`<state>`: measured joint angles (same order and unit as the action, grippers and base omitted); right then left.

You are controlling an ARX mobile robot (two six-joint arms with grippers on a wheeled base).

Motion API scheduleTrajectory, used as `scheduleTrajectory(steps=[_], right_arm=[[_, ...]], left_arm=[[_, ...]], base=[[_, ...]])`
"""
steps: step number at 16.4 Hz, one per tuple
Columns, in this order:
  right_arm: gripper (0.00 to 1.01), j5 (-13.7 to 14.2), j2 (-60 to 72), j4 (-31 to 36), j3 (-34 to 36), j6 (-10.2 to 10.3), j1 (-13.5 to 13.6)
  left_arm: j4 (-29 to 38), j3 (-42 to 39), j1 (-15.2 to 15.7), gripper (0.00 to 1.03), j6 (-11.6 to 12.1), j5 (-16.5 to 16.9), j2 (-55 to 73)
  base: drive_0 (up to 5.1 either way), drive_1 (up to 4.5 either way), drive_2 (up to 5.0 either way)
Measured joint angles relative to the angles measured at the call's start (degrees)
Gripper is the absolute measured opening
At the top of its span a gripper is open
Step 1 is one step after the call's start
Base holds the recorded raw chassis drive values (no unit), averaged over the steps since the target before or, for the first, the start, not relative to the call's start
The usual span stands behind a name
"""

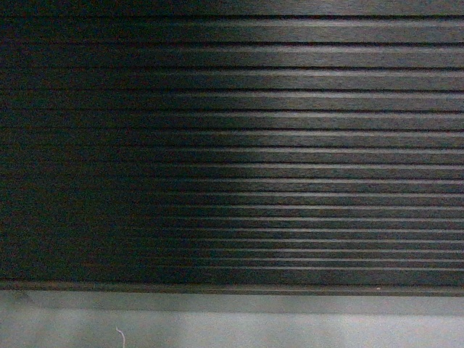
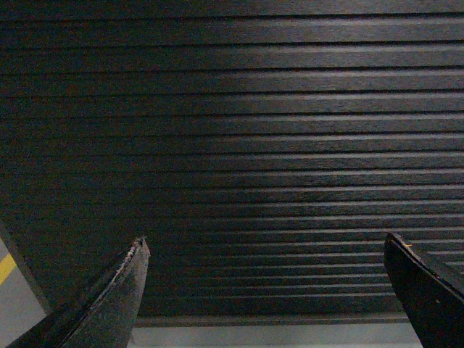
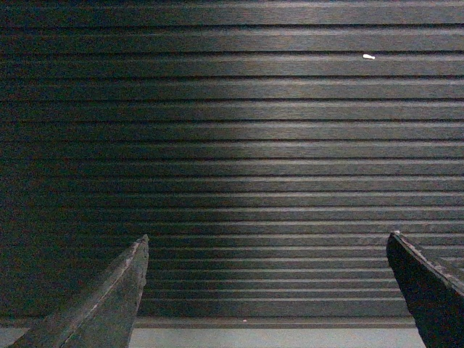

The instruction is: Place dark red mango on scale at checkout

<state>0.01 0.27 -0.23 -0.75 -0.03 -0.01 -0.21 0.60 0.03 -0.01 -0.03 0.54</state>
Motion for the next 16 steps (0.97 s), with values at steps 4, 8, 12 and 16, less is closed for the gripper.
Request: scheduleTrajectory(steps=[4, 8, 12, 16], right_arm=[[0.98, 0.0, 0.0, 0.0, 0.0, 0.0, 0.0], [0.98, 0.0, 0.0, 0.0, 0.0, 0.0, 0.0], [0.98, 0.0, 0.0, 0.0, 0.0, 0.0, 0.0], [0.98, 0.0, 0.0, -0.2, 0.0, 0.0, 0.0]], left_arm=[[0.0, 0.0, 0.0, 0.98, 0.0, 0.0, 0.0], [0.0, 0.0, 0.0, 0.98, 0.0, -0.02, 0.0], [0.0, 0.0, 0.0, 0.98, 0.0, 0.0, 0.0], [-0.22, 0.0, 0.0, 0.98, 0.0, 0.0, 0.0]], base=[[0.0, 0.0, 0.0], [0.0, 0.0, 0.0], [0.0, 0.0, 0.0], [0.0, 0.0, 0.0]])
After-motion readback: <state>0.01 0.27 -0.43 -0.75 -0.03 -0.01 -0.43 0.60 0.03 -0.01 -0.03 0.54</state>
